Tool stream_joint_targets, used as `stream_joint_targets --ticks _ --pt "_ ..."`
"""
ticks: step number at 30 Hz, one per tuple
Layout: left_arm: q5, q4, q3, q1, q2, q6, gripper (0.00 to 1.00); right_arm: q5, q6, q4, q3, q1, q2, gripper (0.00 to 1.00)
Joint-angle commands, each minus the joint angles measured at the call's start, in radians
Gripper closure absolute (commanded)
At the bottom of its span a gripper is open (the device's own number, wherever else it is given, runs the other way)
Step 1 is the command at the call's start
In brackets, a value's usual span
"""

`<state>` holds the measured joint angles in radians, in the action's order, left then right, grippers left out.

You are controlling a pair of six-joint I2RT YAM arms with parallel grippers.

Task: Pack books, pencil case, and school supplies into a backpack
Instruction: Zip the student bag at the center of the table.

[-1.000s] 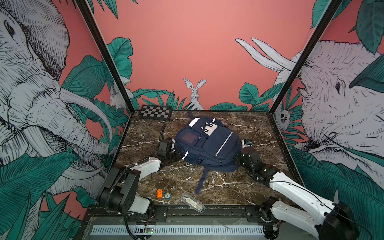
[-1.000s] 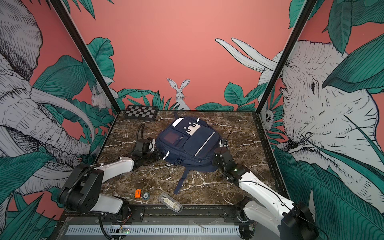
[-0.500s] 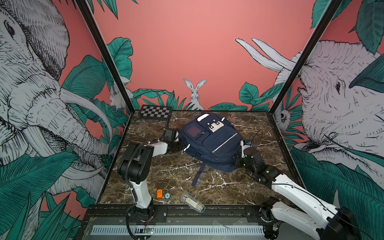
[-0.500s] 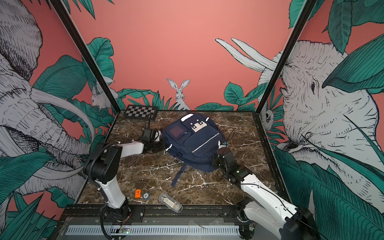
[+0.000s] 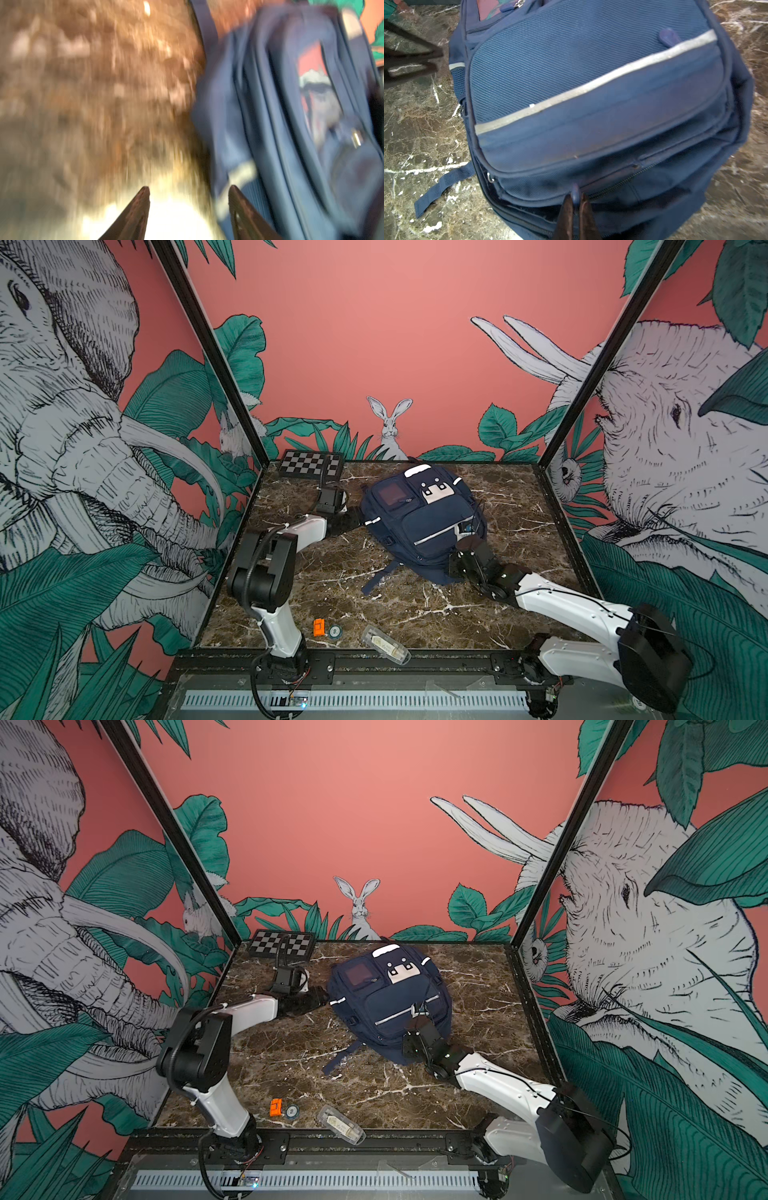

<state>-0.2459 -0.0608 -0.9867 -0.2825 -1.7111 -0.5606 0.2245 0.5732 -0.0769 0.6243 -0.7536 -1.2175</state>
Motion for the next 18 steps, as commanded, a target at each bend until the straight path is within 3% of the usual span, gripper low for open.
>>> stream_joint_targets --ticks 1,5,8,12,18 --pt "-0.001 -0.031 0.055 -0.084 0.171 -0.005 0.37 -0.009 0.003 0.097 0.042 -0.022 -0.041 1.00" --pt "-0.006 0.005 0.070 -0.258 0.231 -0.063 0.38 -0.009 -0.001 0.100 0.061 -0.033 -0.068 1.00" --pt "-0.023 0.087 0.062 -0.351 0.174 -0.129 0.38 -0.005 0.001 0.099 0.051 -0.033 -0.048 1.00" --pt "-0.037 0.122 0.016 -0.412 0.073 -0.168 0.38 -0.024 0.010 0.110 0.051 -0.040 -0.044 1.00" --pt "-0.005 0.094 0.023 -0.455 0.085 -0.231 0.38 -0.022 0.016 0.126 0.073 -0.077 -0.075 1.00"
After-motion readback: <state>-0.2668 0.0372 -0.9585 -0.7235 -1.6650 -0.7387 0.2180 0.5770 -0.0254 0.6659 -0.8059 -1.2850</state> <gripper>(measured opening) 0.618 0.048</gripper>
